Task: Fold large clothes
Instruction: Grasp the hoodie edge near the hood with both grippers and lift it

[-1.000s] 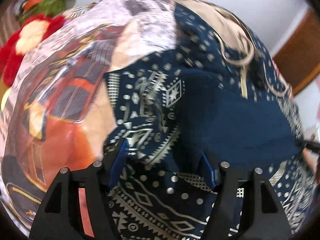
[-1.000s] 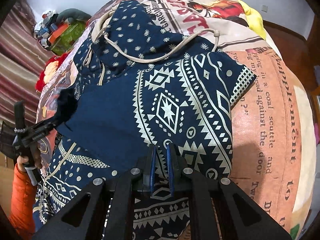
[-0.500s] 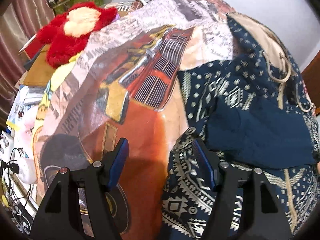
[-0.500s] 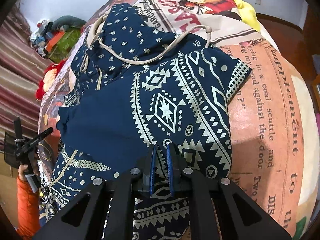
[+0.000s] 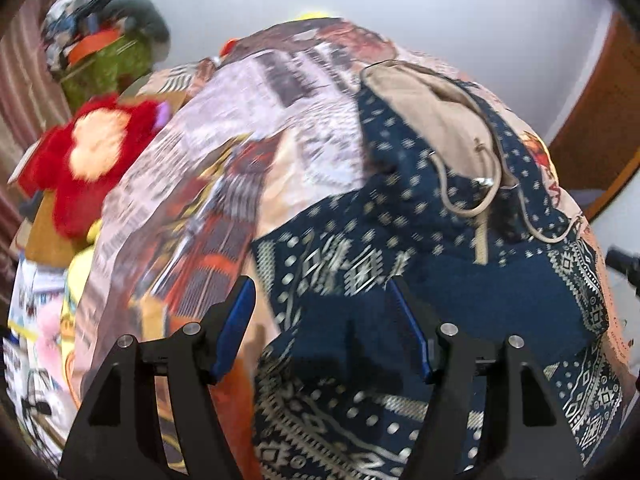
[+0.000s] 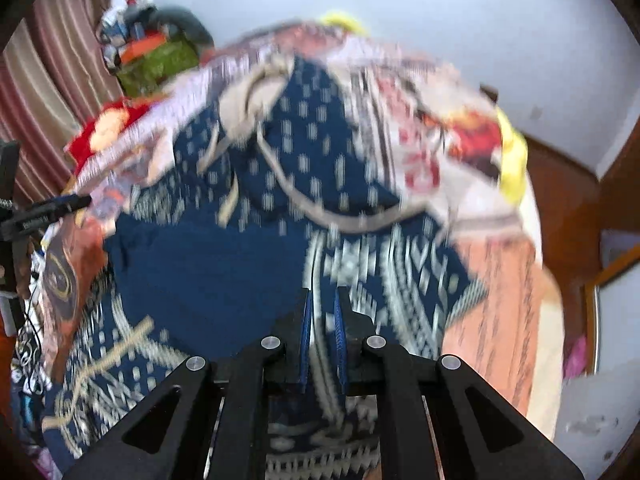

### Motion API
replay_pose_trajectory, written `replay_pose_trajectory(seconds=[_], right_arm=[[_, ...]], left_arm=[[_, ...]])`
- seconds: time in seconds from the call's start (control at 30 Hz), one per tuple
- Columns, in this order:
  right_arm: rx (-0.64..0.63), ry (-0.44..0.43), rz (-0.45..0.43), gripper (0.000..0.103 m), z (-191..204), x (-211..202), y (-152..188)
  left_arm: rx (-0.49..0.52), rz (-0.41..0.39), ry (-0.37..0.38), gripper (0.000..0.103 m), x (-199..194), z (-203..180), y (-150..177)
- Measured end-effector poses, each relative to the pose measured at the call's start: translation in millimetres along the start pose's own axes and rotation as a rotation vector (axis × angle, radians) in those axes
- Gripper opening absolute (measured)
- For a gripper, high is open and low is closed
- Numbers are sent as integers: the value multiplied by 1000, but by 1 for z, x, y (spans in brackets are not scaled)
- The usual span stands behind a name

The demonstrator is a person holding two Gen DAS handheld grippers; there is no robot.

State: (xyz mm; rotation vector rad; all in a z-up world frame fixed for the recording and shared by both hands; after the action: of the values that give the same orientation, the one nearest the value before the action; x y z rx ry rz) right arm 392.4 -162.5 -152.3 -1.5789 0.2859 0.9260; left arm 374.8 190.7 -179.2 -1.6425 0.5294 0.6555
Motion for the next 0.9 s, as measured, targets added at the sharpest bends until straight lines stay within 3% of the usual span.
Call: replay_pose_trajectory(seconds=[0.2, 0.37, 0.53, 0.8, 0.9], right_arm=[[-34, 2, -149, 7, -1, 14, -50], [-32, -14, -132, 7, 7, 51, -89], [96, -99, -117, 7, 4, 98, -119], [305, -119, -82, 7, -13, 173, -152], [361, -124, -53, 20, -22, 194, -158]], left_arm=[[67, -22, 15, 67, 22, -26, -32], [52, -32, 16, 70, 54, -35, -61], [-32, 7, 44, 70, 100, -35, -87], [-266, 69, 114, 70, 169, -19, -104], [-329, 90, 154, 70, 185, -19, -105]])
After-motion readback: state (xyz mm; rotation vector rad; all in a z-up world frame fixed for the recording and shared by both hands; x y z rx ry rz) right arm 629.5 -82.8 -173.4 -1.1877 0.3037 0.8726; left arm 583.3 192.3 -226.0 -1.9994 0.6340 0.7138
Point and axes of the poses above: each gripper's, at about its wrist camera, not at the fingertips, and x roughly the way its jaws point, z to its left, y to its underside, the point moved 1 cm from there along x, roughly the way its jaws point, and after that the axes turned 13 degrees about -z, right-handed, at the moved point
